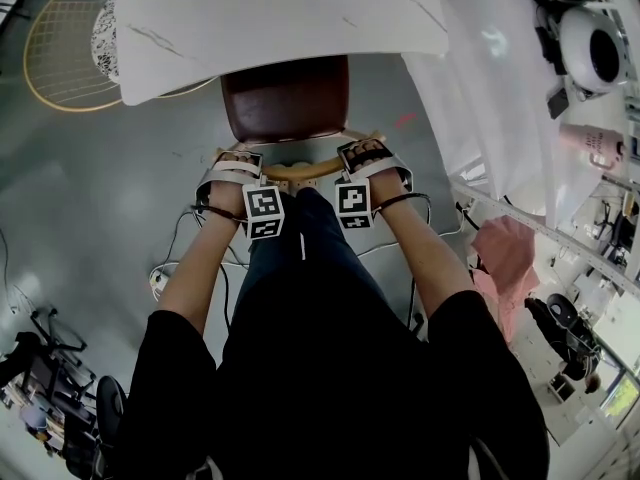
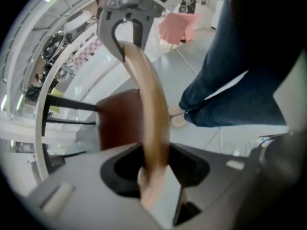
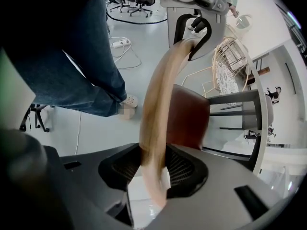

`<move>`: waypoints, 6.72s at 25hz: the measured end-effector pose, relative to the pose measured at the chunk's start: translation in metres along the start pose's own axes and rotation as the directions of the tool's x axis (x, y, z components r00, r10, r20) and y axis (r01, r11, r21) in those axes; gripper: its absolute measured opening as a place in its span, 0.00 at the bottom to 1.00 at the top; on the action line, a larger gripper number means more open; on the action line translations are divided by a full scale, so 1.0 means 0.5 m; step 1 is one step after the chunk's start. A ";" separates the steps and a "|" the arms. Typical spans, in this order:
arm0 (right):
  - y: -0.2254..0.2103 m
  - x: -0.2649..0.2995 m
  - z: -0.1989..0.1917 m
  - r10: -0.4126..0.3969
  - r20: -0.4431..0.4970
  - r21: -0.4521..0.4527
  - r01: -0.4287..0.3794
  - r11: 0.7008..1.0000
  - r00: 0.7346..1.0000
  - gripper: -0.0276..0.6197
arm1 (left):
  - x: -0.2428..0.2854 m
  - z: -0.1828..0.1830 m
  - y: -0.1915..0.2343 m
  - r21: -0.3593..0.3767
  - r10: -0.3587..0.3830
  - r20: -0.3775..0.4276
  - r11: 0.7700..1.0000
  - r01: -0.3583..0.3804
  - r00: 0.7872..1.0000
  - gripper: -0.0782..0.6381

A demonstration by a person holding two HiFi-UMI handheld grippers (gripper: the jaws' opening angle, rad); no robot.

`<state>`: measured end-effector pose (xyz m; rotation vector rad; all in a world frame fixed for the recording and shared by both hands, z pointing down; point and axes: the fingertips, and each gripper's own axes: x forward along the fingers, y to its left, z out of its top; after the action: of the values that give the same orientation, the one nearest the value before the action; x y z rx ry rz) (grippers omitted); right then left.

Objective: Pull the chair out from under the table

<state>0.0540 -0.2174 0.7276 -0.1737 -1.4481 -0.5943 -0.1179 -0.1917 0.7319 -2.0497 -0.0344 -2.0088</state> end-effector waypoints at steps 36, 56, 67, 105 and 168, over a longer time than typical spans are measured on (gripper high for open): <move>0.368 -0.098 0.092 0.021 0.069 -0.083 -0.015 0.996 0.997 0.28 | -0.062 0.185 -0.376 -0.113 -0.072 -0.039 0.991 0.067 0.997 0.34; 0.559 -0.157 0.169 0.058 -0.005 -0.009 -0.058 0.998 0.998 0.28 | -0.103 0.243 -0.557 -0.067 -0.050 0.021 0.996 0.052 0.999 0.34; 0.631 -0.181 0.181 0.050 0.055 -0.062 -0.046 0.997 0.997 0.28 | -0.119 0.289 -0.640 -0.106 -0.088 0.017 0.990 0.090 0.996 0.34; 0.722 -0.228 0.196 -0.043 0.011 0.125 0.041 0.991 0.999 0.30 | -0.153 0.326 -0.708 -0.253 0.013 0.092 0.967 0.011 0.996 0.39; 0.304 -1.067 0.075 -0.954 0.046 0.997 0.039 0.060 0.296 0.07 | -1.042 0.241 -0.388 -0.992 0.979 0.015 0.039 -0.116 0.205 0.12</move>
<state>0.0895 0.0749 0.2563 1.4901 -2.5852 -0.2009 -0.0594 0.1093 0.2529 -2.3964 1.9080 -0.1513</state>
